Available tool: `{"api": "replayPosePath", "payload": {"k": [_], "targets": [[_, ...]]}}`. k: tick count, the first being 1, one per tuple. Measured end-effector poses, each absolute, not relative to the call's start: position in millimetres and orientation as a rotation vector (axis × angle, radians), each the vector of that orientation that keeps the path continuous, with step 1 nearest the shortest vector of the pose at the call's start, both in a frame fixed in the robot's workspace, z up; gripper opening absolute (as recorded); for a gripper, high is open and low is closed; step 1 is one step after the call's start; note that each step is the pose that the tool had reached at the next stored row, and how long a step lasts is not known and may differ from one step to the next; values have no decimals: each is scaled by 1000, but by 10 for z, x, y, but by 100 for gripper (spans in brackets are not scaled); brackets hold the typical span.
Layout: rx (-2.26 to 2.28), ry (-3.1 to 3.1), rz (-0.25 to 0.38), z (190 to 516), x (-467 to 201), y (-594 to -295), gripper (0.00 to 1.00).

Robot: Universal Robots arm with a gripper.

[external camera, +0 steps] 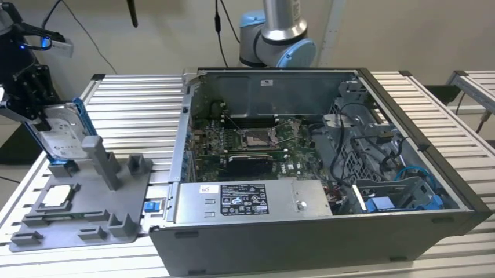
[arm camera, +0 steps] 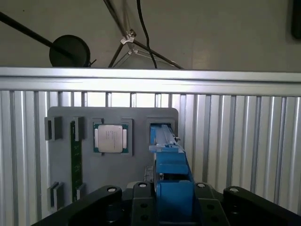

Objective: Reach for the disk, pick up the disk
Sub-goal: 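Pick up the disk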

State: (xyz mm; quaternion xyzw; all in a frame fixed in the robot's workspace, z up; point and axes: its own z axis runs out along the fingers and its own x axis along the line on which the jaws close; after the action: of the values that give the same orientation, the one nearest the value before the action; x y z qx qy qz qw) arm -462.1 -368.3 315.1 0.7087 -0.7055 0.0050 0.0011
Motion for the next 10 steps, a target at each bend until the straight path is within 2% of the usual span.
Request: {"api": "replayPosePath", "payload": {"k": [10], "targets": [[2225, -2215, 16, 3302, -4621, -3683, 0]]}}
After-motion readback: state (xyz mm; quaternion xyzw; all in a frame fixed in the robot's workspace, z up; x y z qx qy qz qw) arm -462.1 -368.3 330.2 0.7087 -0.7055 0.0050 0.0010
